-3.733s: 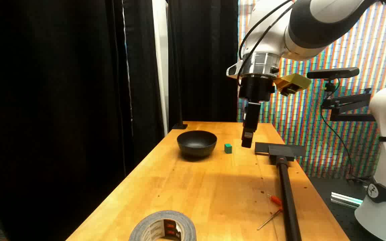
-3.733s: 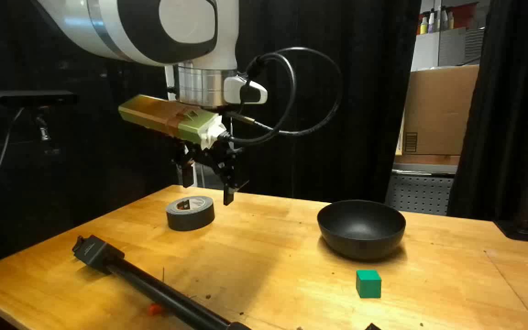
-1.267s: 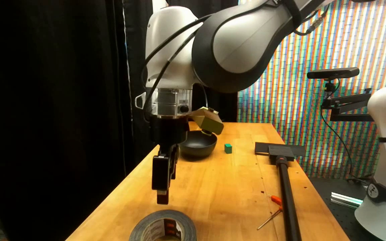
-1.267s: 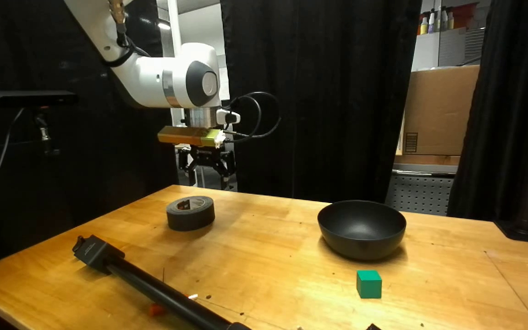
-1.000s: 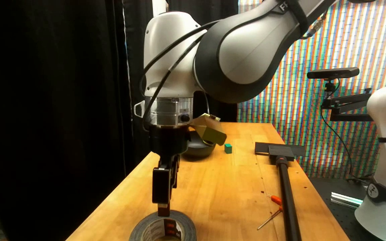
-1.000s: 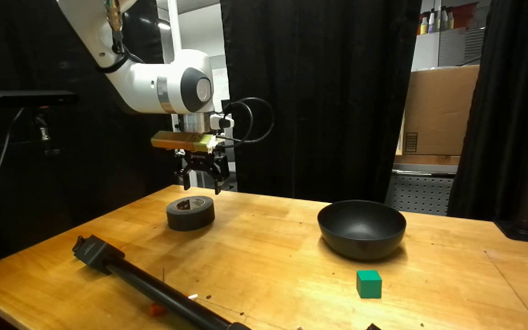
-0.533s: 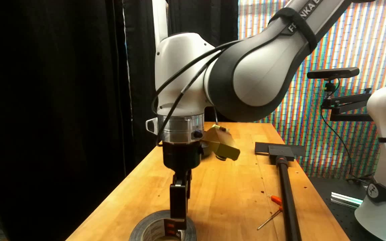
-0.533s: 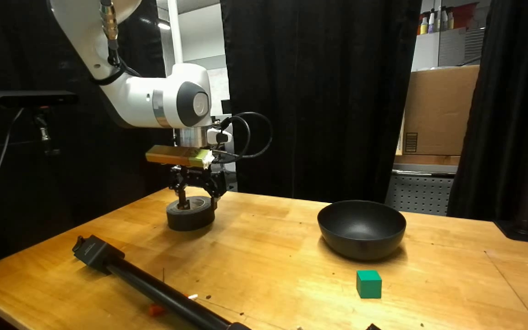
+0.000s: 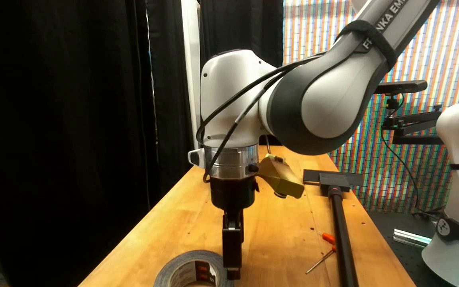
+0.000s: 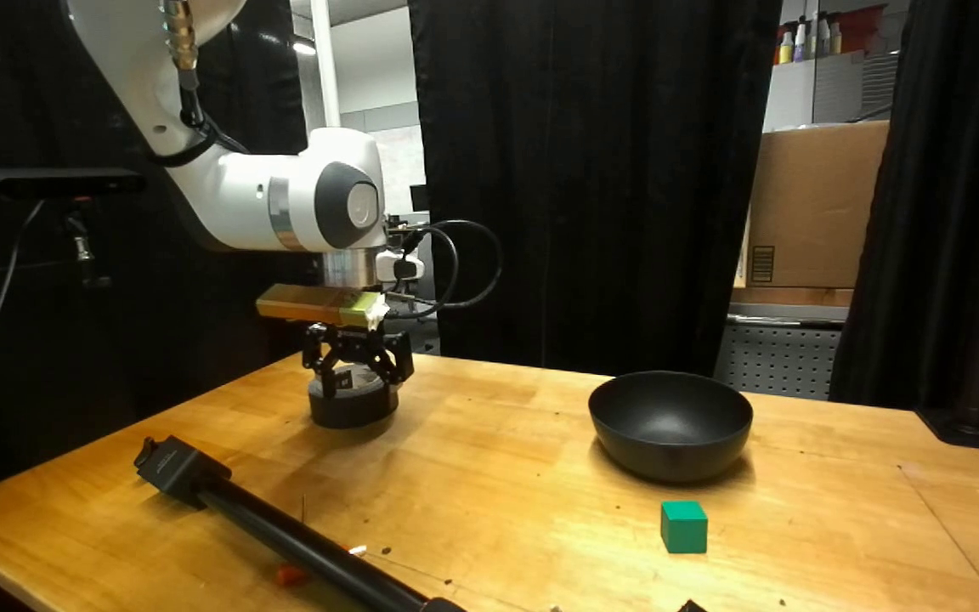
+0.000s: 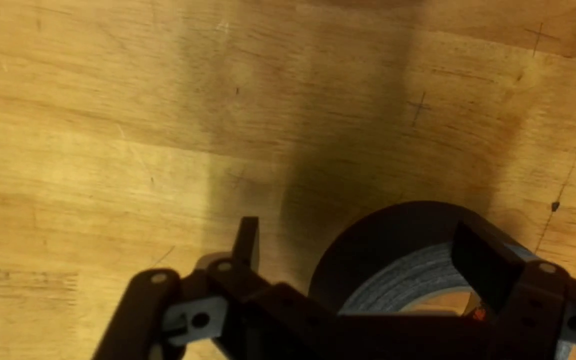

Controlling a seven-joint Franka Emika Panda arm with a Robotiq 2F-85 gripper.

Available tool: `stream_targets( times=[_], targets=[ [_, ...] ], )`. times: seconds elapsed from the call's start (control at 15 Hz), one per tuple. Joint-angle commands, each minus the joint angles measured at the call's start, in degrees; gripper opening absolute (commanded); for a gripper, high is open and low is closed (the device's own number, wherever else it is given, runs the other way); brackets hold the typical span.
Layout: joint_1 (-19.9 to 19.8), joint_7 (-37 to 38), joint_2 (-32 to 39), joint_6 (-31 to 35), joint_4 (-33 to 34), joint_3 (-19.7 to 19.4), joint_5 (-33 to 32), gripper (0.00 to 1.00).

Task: Move the black masking tape to the right

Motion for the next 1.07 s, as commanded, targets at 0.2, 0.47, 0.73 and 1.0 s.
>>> stream_targets(
  times=[0.2, 0.47, 0.73, 1.0],
  targets=[
    [0.1, -0.4, -0.9, 0.1, 0.5, 0.4, -1.9, 1.00],
    [0.3, -0.7, -0.2, -0.4, 2.6, 0.6, -3.6, 1.00],
    [0.6, -0.9, 1.1, -0.5, 4.4, 0.7, -5.0, 1.00],
    [1.2, -0.9, 3.5, -0.6, 6.5, 0.8, -6.6, 1.00]
  ],
)
